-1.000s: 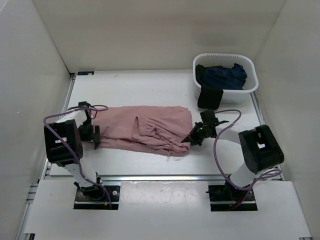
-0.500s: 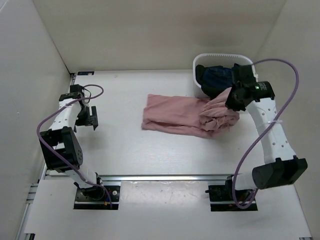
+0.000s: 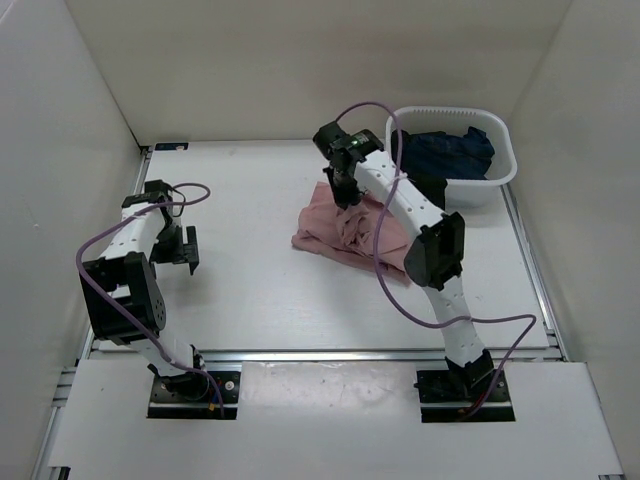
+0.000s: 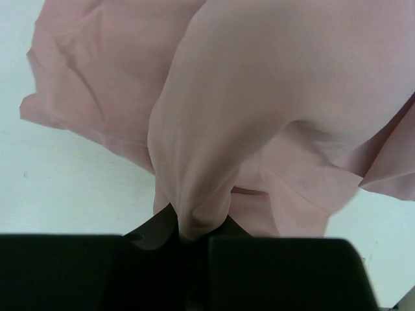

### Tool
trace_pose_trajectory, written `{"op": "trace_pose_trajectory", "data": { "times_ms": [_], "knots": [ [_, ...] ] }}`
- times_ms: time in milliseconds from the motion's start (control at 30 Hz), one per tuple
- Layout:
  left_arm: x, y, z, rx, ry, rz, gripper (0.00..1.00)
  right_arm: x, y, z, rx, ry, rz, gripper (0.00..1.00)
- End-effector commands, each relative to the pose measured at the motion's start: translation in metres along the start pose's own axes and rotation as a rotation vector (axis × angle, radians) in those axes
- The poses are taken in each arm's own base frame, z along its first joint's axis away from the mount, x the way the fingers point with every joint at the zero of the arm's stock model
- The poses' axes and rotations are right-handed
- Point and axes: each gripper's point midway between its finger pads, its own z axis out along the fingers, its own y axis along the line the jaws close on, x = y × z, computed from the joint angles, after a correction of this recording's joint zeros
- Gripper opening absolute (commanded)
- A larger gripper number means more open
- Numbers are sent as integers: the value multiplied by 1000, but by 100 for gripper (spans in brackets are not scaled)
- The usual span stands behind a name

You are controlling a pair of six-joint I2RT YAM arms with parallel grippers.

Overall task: Fold and stack the trousers
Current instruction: Fold the trousers

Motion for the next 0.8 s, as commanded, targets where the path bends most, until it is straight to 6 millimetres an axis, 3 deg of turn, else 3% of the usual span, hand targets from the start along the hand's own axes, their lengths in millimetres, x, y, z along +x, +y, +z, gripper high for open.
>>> {"op": "trace_pose_trajectory", "data": {
  "times_ms": [0,133,333,367,400,500,567,633,700,733,767],
  "knots": [
    [3,1,-8,5,-29,-16,100,-11,50,-26,-180,-72,-96,0],
    [0,1,-7,5,-38,-17,100,-13,102,-27,-278,-133,-170,0],
    [1,1,-3,5,-20,-14,100,-34,140,-37,-425,-220,-111,0],
    [1,1,-3,5,-20,-14,100,-40,144,-39,-445,-242,-98,7],
    [1,1,-3,5,-20,-14,100,-36,149,-29,-457,-221,-103,39],
    [5,0,-1,5,-10,-12,100,-23,176,-18,-559,-161,-134,99],
    [2,0,-3,5,-18,-14,100,-18,199,-31,-610,-177,-199,99],
    [-3,1,-6,5,-35,-17,100,-10,217,-61,-648,-238,-302,99],
    [-20,-4,-19,35,-84,-15,100,-1,217,-70,-614,-266,-367,99],
    [-24,-7,-27,58,-95,-16,100,-4,207,-93,-586,-314,-365,99],
    [-32,-25,-37,127,-123,11,100,4,194,-84,-519,-288,-337,99]
  ]
}}
